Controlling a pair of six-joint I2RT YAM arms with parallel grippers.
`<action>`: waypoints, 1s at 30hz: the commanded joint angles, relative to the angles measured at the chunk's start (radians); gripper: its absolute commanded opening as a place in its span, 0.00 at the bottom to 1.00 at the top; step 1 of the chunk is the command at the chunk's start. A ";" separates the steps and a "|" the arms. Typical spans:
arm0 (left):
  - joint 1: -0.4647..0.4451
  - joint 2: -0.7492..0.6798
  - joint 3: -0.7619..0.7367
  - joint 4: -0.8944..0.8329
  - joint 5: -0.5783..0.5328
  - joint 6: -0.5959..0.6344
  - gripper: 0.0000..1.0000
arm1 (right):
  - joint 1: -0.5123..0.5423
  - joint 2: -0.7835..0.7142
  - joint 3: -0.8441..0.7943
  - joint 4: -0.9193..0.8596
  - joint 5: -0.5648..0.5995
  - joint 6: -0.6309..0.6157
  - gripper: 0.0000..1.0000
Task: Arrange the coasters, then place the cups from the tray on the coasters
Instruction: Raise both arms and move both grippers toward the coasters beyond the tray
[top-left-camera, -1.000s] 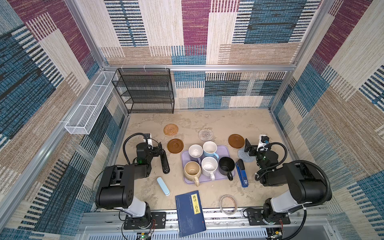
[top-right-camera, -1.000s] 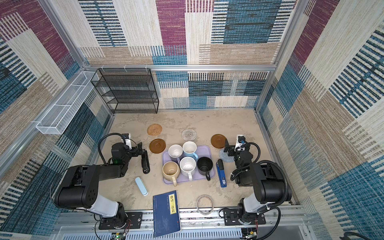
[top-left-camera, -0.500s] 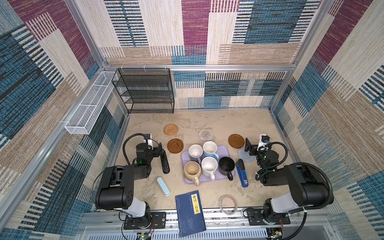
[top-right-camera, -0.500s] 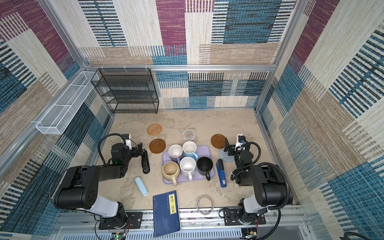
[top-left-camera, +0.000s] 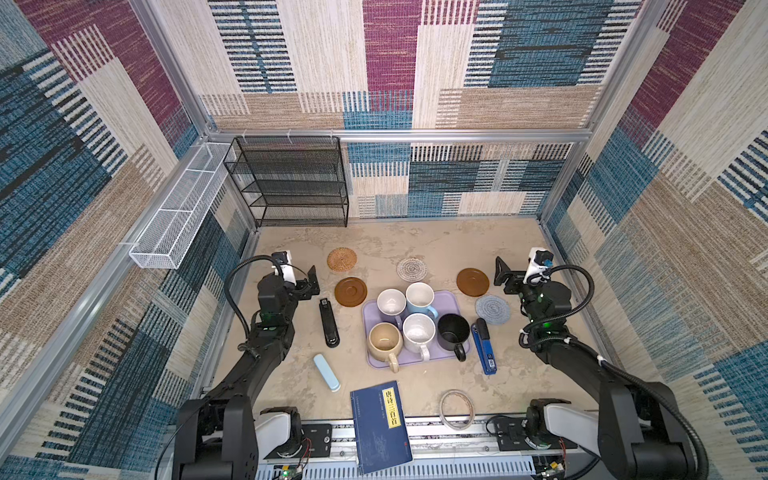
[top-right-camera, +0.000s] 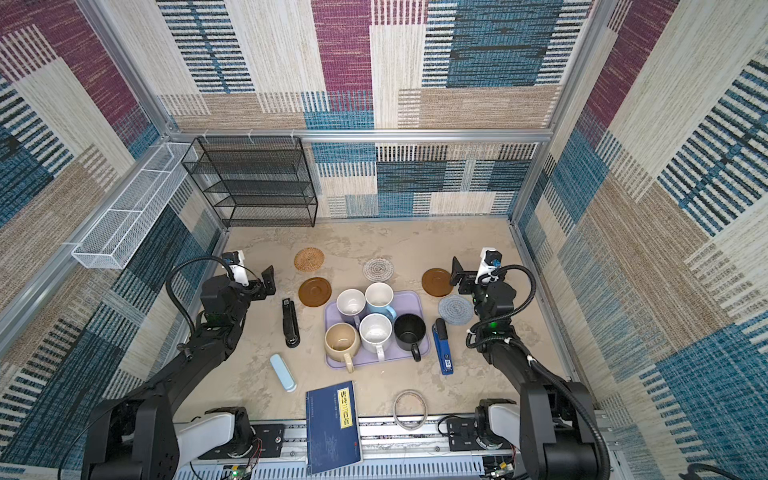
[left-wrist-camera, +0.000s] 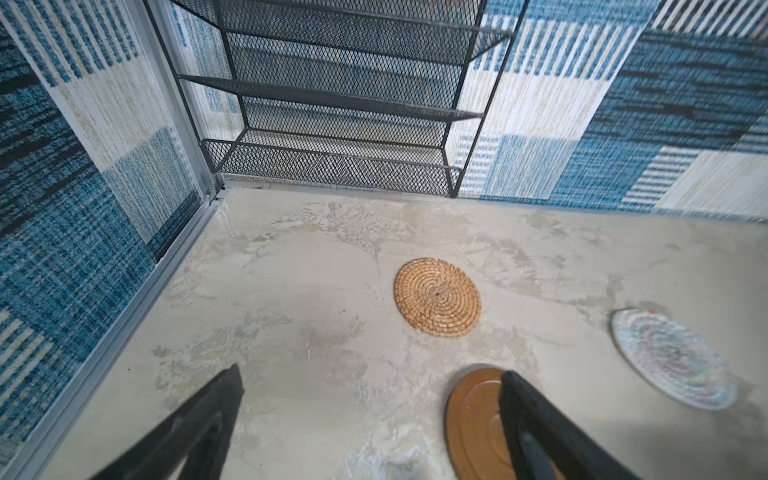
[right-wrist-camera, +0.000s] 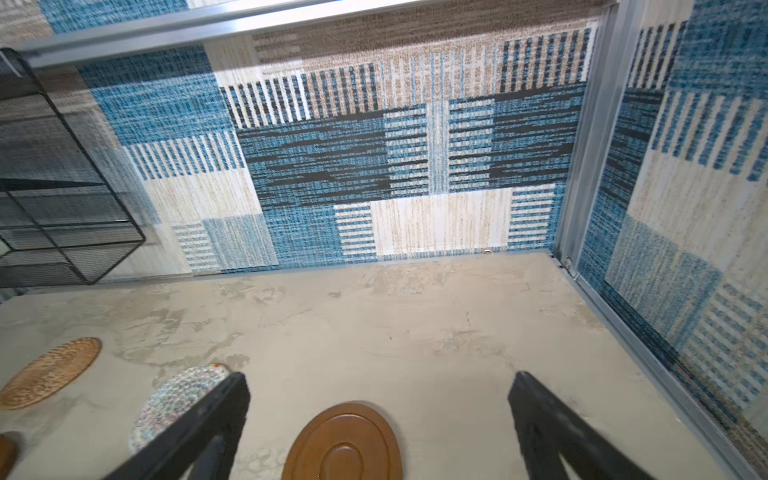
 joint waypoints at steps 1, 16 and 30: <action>0.000 -0.020 0.084 -0.182 0.092 -0.143 0.99 | 0.001 -0.039 0.037 -0.173 -0.117 0.065 1.00; -0.091 0.275 0.424 -0.515 0.151 -0.297 0.93 | 0.109 0.200 0.370 -0.424 -0.120 0.092 1.00; -0.149 0.760 0.855 -0.836 -0.088 -0.258 0.92 | 0.337 0.485 0.766 -0.640 -0.046 0.055 0.98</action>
